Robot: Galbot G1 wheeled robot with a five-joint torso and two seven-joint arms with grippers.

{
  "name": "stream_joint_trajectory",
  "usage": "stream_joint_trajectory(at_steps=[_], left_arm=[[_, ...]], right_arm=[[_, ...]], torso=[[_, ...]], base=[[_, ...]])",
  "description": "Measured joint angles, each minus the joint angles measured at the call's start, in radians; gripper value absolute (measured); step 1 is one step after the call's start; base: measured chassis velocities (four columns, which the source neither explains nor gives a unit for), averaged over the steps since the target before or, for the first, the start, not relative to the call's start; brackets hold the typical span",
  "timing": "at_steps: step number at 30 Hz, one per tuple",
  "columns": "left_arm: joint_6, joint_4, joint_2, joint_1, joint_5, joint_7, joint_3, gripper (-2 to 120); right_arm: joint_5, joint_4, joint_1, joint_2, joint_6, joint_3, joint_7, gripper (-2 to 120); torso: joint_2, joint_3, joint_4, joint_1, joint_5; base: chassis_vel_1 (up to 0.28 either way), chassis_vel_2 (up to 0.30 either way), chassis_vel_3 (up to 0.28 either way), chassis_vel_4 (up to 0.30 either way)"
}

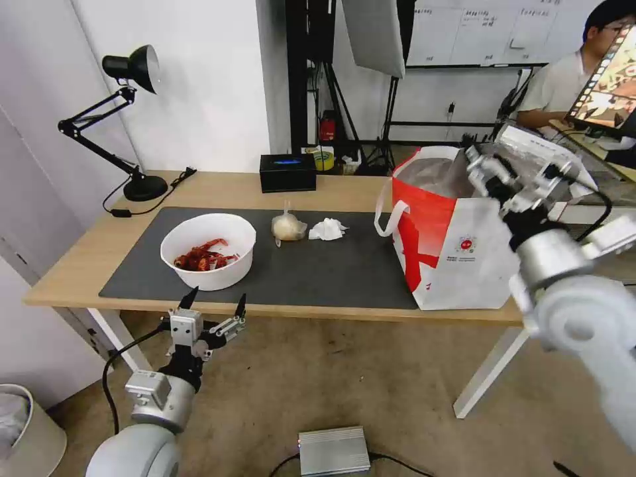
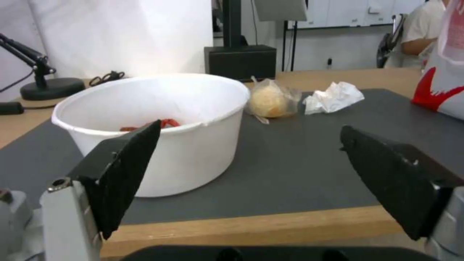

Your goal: Pick up the trash from the table and place it into the takeout bag.

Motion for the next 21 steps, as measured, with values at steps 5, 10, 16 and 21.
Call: stream_joint_trajectory(at_steps=[5,10,16,21], left_arm=[[-0.005,0.006,0.0,0.0,-0.007,0.0,-0.003,100],[-0.013,0.014,0.0,-0.002,-0.023,-0.002,-0.008,100],[-0.013,0.019,0.002,-0.007,-0.051,-0.01,-0.022,100],[-0.013,0.026,0.003,-0.01,-0.071,-0.014,-0.031,100]], right_arm=[[-0.096,0.02,-0.079,0.024,0.016,-0.007,-0.033,100],[-0.189,0.028,-0.136,0.057,0.035,-0.028,-0.051,100],[-0.314,0.018,-0.185,0.097,0.07,-0.063,-0.071,100],[-0.431,-0.006,-0.229,0.142,0.108,-0.084,-0.093,100]], torso=[[0.0,0.0,-0.0002,0.0,0.0],[0.0,0.0,0.0,0.0,0.0],[0.0,0.0,0.0,0.0,0.0],[0.0,0.0,0.0,0.0,0.0001]], base=[[0.0,0.0,0.0,0.0],[0.0,0.0,0.0,0.0],[0.0,0.0,0.0,0.0],[0.0,0.0,0.0,0.0]])
